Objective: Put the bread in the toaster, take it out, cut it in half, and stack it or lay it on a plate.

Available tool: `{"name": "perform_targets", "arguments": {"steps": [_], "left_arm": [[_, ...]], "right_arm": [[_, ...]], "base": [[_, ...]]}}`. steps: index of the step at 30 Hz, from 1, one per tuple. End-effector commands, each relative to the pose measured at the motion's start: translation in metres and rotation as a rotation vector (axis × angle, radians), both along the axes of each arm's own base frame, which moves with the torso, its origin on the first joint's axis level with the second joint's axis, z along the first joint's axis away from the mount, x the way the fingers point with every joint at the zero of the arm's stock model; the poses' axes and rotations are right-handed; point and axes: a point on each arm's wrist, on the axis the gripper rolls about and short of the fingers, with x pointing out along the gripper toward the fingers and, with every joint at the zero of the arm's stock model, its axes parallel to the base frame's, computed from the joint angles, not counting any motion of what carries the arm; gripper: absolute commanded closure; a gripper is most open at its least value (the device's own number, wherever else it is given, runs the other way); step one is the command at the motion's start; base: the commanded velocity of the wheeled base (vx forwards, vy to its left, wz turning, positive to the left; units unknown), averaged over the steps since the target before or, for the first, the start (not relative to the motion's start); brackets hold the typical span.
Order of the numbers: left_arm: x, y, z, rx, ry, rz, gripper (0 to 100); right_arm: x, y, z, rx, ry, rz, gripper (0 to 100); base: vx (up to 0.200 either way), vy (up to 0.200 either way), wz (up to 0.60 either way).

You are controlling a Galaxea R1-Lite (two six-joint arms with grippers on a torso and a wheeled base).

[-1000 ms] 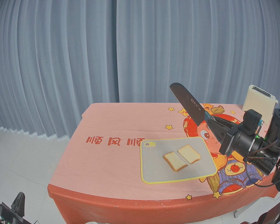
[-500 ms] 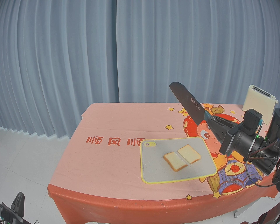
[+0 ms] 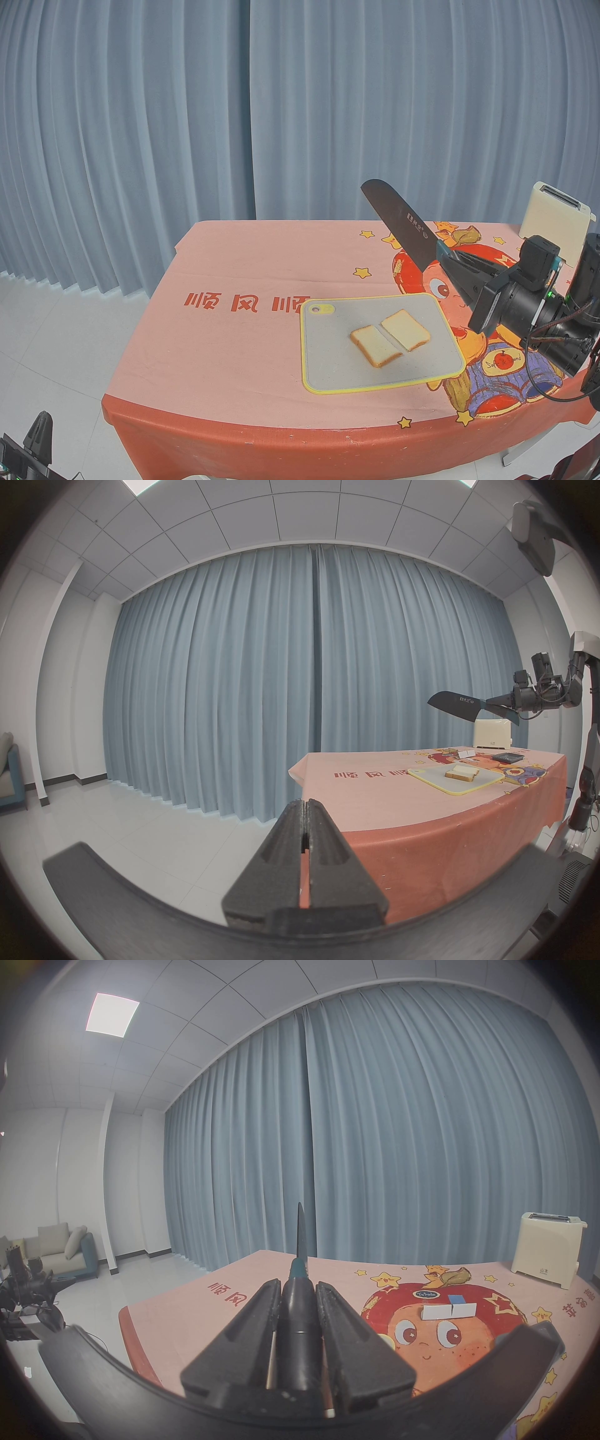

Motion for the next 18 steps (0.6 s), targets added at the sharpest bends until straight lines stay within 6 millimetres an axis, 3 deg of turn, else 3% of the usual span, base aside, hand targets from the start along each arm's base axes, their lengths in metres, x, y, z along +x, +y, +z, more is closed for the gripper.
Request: {"name": "perform_targets", "arguments": {"steps": [1,18], "left_arm": [[0.0017,0.0,-0.0048,0.0,0.022,0.0,100],[0.0017,0.0,-0.0048,0.0,0.022,0.0,100]], "right_arm": [[0.0004,-0.0001,0.0002,0.002,-0.001,-0.001,100],[0.001,-0.0005,-0.0033,-0.013,0.009,-0.001,100]], "base": [[0.0,0.0,0.0],[0.0,0.0,0.0]]}}
